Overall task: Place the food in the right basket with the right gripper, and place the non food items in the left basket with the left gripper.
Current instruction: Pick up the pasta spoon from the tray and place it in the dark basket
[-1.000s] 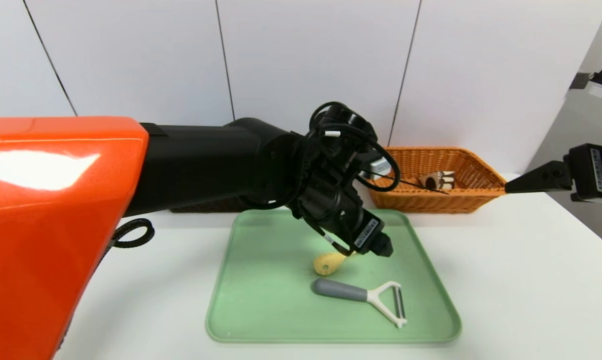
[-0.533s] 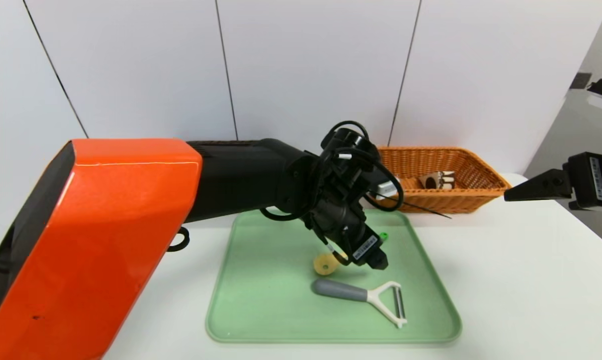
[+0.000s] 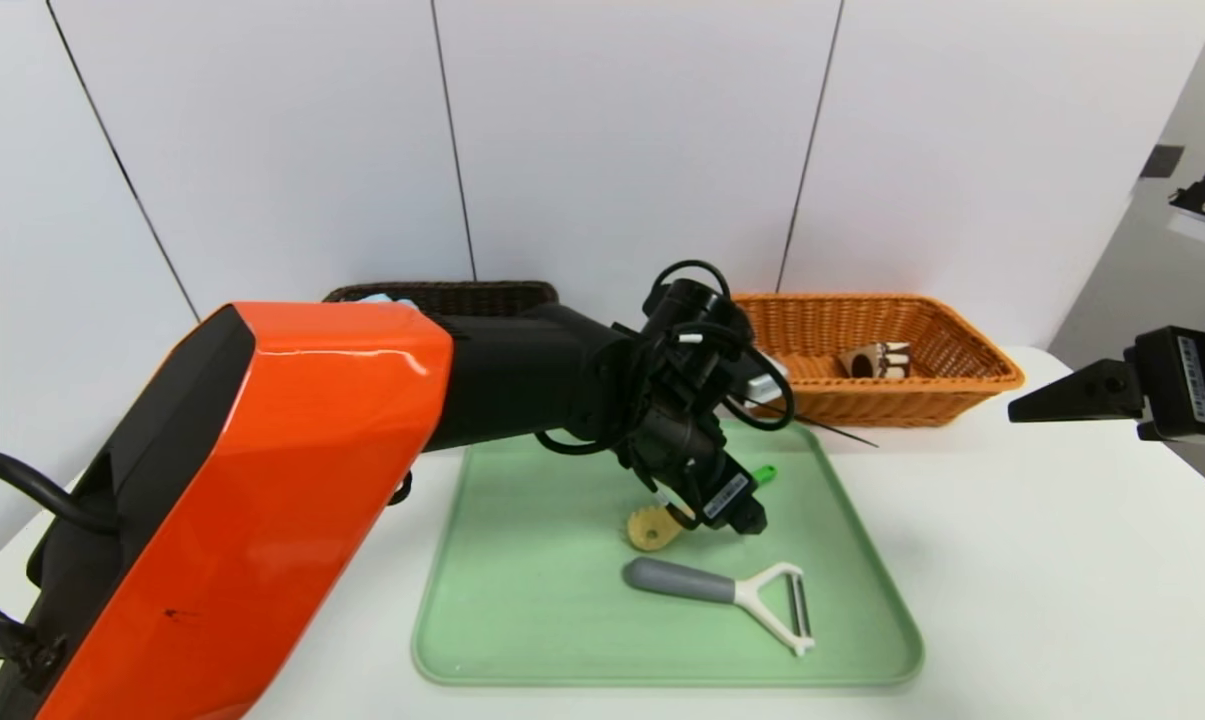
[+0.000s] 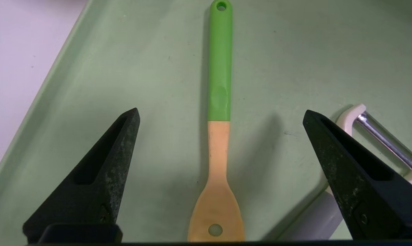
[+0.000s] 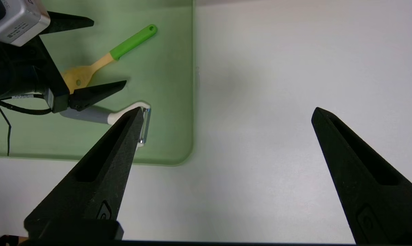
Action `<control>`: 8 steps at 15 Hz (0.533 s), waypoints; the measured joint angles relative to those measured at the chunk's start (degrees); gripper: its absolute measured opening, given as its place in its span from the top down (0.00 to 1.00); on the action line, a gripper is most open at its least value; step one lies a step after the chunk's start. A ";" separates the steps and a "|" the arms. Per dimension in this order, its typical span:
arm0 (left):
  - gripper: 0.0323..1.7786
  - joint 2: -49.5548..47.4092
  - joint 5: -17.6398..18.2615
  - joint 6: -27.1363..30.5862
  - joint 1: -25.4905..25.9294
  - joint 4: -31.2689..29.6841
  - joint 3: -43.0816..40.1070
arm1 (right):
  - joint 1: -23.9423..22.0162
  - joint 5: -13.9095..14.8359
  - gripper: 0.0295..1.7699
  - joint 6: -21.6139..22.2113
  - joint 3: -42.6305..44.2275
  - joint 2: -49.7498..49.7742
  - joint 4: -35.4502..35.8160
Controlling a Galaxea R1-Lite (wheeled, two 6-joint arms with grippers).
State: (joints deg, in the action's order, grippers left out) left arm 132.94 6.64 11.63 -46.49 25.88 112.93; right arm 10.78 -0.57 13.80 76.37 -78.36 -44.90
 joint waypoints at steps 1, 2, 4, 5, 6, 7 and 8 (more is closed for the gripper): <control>0.05 0.24 0.00 -0.06 0.35 0.00 0.00 | 0.00 0.00 0.04 0.02 -0.11 0.00 -0.02; 0.05 0.39 -0.01 -0.09 0.72 0.05 0.00 | 0.00 -0.09 0.04 0.00 -0.13 -0.02 0.00; 0.05 0.74 -0.01 -0.09 1.05 0.02 0.00 | 0.02 -0.11 0.04 -0.02 -0.17 -0.11 0.09; 0.05 0.91 0.00 -0.11 1.05 0.00 0.00 | 0.07 -0.11 0.04 0.00 -0.17 -0.16 0.09; 0.05 1.11 -0.01 -0.23 1.13 0.00 0.00 | 0.07 -0.11 0.04 0.00 -0.20 -0.20 0.09; 0.05 1.29 0.00 -0.45 1.29 0.00 0.00 | 0.09 -0.09 0.04 0.02 -0.24 -0.24 0.06; 0.05 1.40 -0.01 -0.52 1.33 0.00 0.00 | 0.11 -0.11 0.04 0.00 -0.27 -0.27 0.09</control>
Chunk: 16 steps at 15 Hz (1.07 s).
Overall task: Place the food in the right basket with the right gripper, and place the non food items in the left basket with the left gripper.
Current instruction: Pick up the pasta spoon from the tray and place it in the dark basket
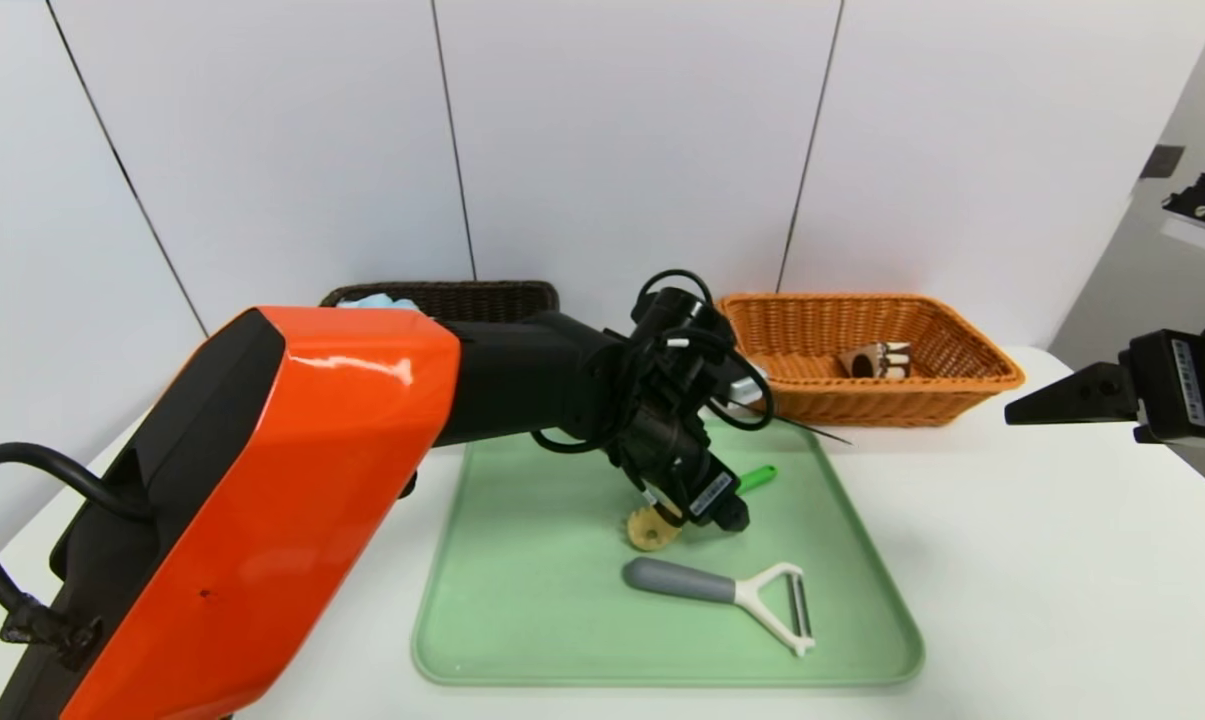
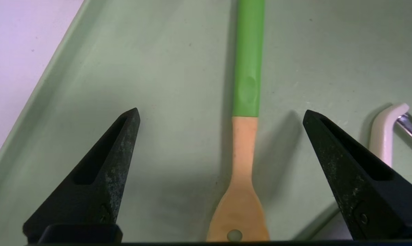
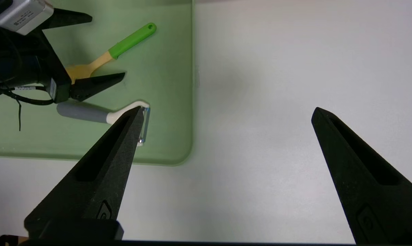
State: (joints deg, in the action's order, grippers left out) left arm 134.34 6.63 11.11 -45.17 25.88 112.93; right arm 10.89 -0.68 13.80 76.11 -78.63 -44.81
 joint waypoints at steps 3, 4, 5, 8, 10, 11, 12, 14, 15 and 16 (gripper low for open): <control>0.05 0.30 0.04 0.05 -0.12 -0.02 0.00 | 0.00 0.02 0.04 0.00 -0.09 -0.06 0.06; 0.05 0.41 0.04 0.02 -0.12 -0.04 0.00 | 0.00 -0.11 0.04 -0.02 -0.09 -0.11 0.13; 0.05 0.48 0.04 0.00 -0.11 -0.04 0.00 | 0.00 -0.66 0.04 -0.05 -0.12 -0.11 0.90; 0.05 0.59 0.00 -0.02 -0.12 -0.06 0.00 | 0.00 -1.07 0.04 -0.09 -0.83 -0.11 2.80; 0.21 0.59 0.01 0.05 -0.09 -0.11 0.00 | -0.02 -1.07 0.04 -0.07 -0.94 -0.11 2.95; 0.30 0.59 0.01 0.00 -0.04 -0.09 0.00 | -0.02 -1.07 0.04 -0.09 -0.94 -0.11 2.95; 0.37 0.59 0.01 0.02 -0.06 -0.09 0.00 | 0.00 -1.07 0.04 -0.07 -0.94 -0.11 2.95; 0.51 0.59 0.01 0.07 -0.11 -0.11 0.00 | -0.02 -1.05 0.04 0.00 -0.98 -0.11 2.95; 0.56 0.59 0.01 0.00 -0.11 -0.11 0.00 | -0.02 -1.07 0.04 0.02 -1.02 -0.11 2.93; 0.66 0.59 0.00 -0.02 -0.09 -0.11 0.00 | -0.04 -1.05 0.04 0.04 -1.05 -0.11 2.93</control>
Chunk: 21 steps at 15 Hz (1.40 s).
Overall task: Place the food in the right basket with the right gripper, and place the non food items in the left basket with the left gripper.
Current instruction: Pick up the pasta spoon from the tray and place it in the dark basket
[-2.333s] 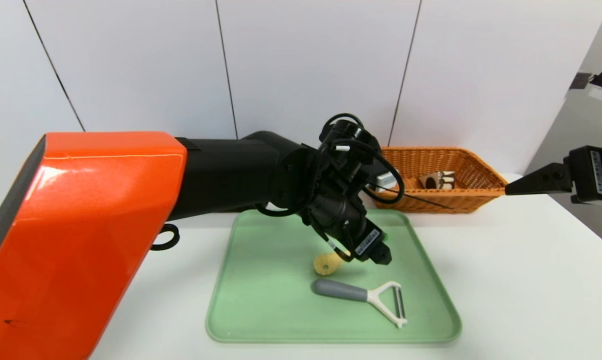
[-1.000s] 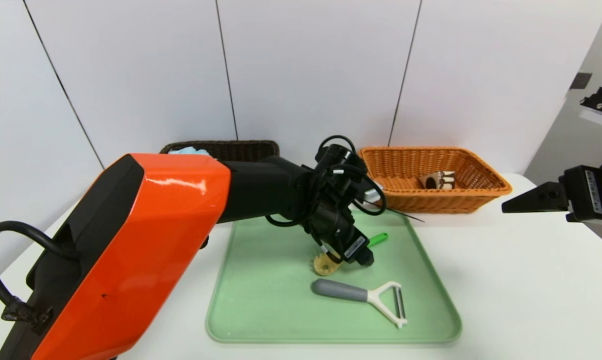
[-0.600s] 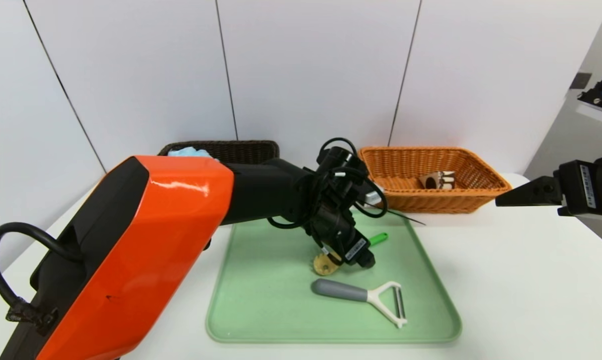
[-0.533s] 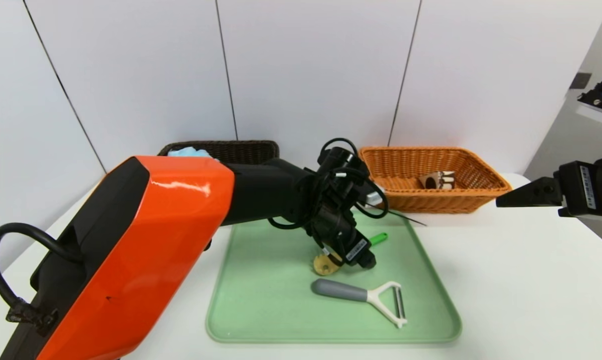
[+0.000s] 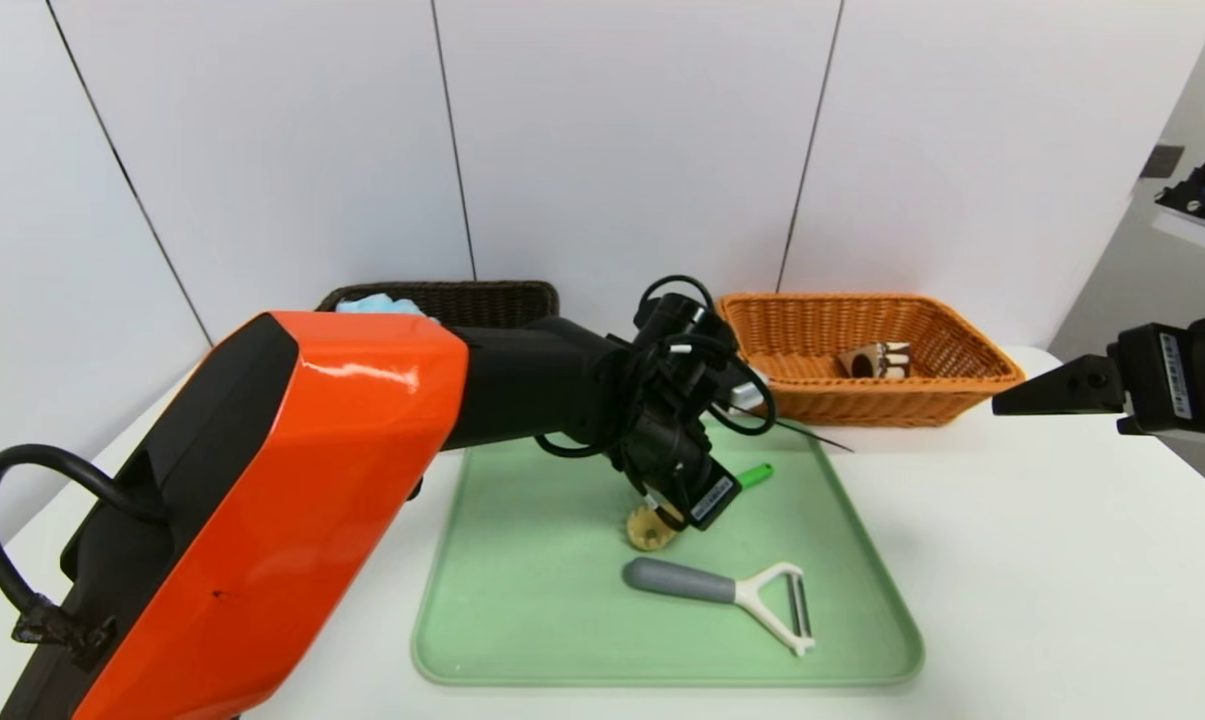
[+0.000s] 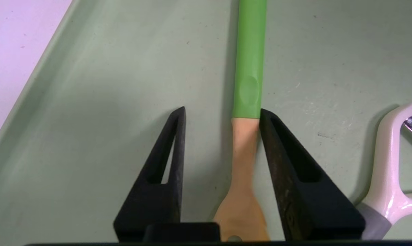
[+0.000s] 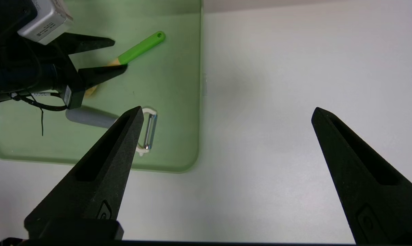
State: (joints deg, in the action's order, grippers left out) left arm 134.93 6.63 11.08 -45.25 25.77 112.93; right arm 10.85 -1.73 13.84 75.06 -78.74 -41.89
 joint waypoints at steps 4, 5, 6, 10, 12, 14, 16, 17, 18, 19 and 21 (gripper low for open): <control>0.95 -0.11 0.01 0.02 -0.02 0.05 0.00 | -0.07 0.00 0.04 -0.01 0.00 -0.01 0.00; 0.95 -0.24 0.00 -0.04 0.00 0.13 0.00 | -0.05 0.00 0.04 -0.01 0.00 -0.01 0.02; 0.95 -0.56 0.00 -0.04 0.05 0.11 0.00 | -0.05 0.00 0.04 -0.01 0.02 -0.01 0.02; 0.95 -3.89 0.00 0.00 0.39 0.30 0.00 | -0.02 0.00 0.04 -0.01 0.02 -0.01 0.00; 0.95 -6.90 0.01 0.05 0.39 0.38 0.00 | 0.00 0.02 0.04 -0.01 0.02 -0.01 0.00; 0.95 -10.29 -0.07 0.21 0.85 0.44 0.00 | 0.00 0.02 0.04 -0.01 0.10 0.10 -0.04; 0.95 -13.53 -0.07 0.38 2.89 0.55 -0.01 | 0.04 0.05 0.04 0.05 0.10 0.21 -0.11; 0.95 -14.86 -0.24 0.55 4.30 0.55 -0.04 | 0.01 0.00 0.04 0.05 0.00 0.29 -0.15; 0.95 -16.32 -0.73 0.99 6.34 0.30 -0.04 | 0.04 0.00 0.04 0.00 -0.23 0.40 -0.17; 0.95 -17.18 -0.93 1.58 8.00 0.20 -0.04 | 0.04 0.00 0.04 -0.04 -0.52 0.57 -0.12; 0.95 -18.72 -1.10 2.84 12.64 -0.12 -0.04 | 0.04 0.00 0.04 -0.04 -1.08 0.84 -0.09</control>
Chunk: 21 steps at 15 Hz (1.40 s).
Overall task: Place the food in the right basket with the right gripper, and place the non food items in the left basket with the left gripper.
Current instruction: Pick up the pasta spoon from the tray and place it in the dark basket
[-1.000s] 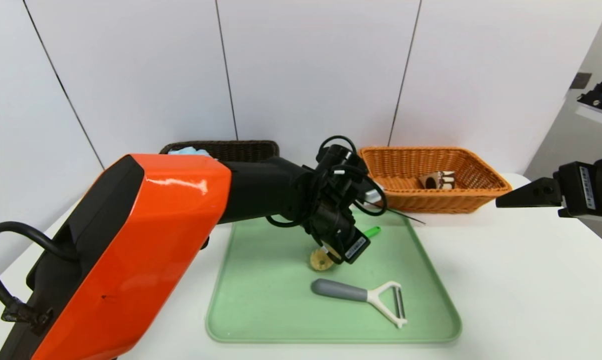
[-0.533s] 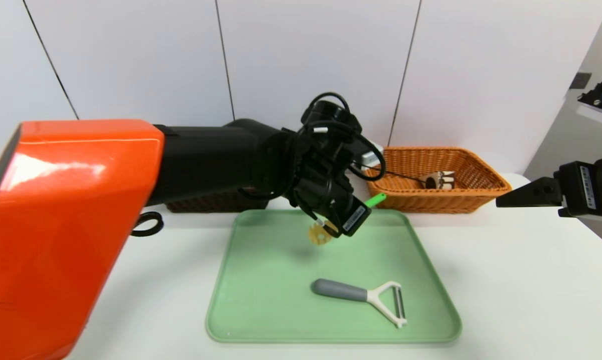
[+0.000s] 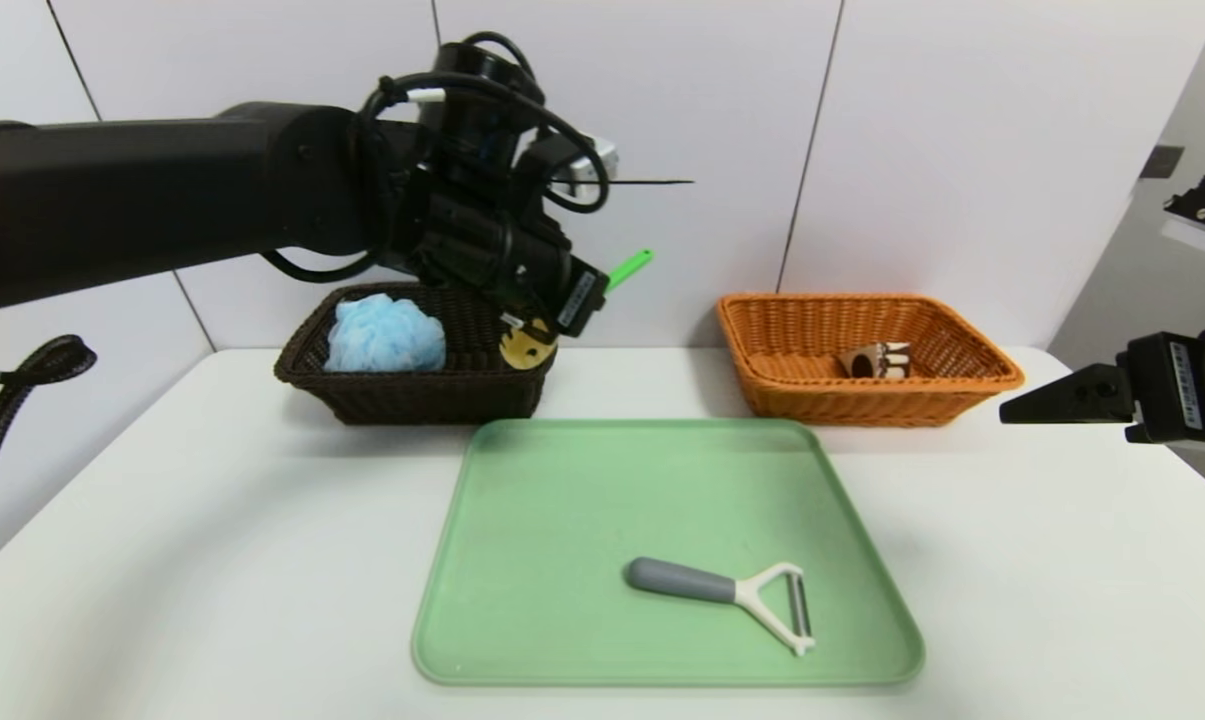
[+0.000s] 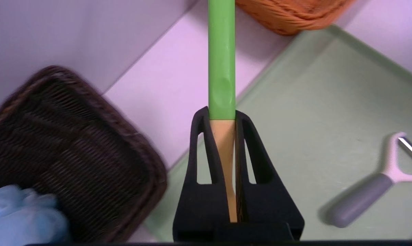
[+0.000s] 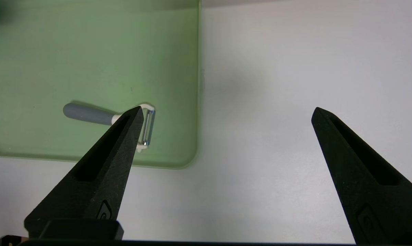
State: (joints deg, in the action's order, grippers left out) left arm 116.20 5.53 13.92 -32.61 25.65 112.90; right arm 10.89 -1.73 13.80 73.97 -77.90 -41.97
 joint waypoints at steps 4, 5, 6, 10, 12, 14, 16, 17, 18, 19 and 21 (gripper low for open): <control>0.95 -0.38 0.02 0.29 8.22 -2.61 0.04 | 0.07 0.00 0.04 0.02 -0.57 0.30 0.00; 0.95 0.23 0.09 0.40 10.23 -3.69 0.04 | 0.07 0.02 0.04 0.02 -0.83 0.43 0.00; 0.95 0.85 0.09 0.51 11.61 -4.27 0.04 | 0.07 -0.02 0.04 0.00 -1.07 0.56 0.05; 0.95 3.97 0.17 0.62 14.42 -5.60 0.04 | 0.09 0.00 0.04 0.00 -1.79 1.00 0.02; 0.95 5.88 0.13 0.55 15.52 -7.74 0.04 | 0.09 0.06 0.04 0.00 -2.04 1.11 0.05; 0.95 7.25 0.13 0.51 16.06 -7.90 0.04 | 0.09 0.02 0.04 0.02 -2.12 1.16 0.02; 0.84 8.08 0.17 0.51 16.49 -7.88 0.04 | 0.09 0.02 0.04 0.00 -2.17 1.17 0.07; 0.75 8.30 0.16 0.51 16.60 -7.85 0.04 | 0.09 0.00 0.04 0.02 -2.15 1.19 0.11; 0.66 8.47 0.17 0.51 16.65 -7.88 0.04 | 0.13 0.00 0.04 0.00 -2.12 1.19 0.11; 0.59 8.55 0.17 0.49 16.65 -7.90 0.04 | 0.13 0.00 0.04 0.04 -2.10 1.19 0.11; 0.46 8.50 0.24 0.51 16.65 -7.85 0.04 | 0.16 0.02 0.04 0.04 -2.08 1.22 0.09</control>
State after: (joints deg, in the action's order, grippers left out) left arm 124.70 5.78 14.43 -15.96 17.80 112.93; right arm 11.04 -1.71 13.84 71.89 -76.68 -41.89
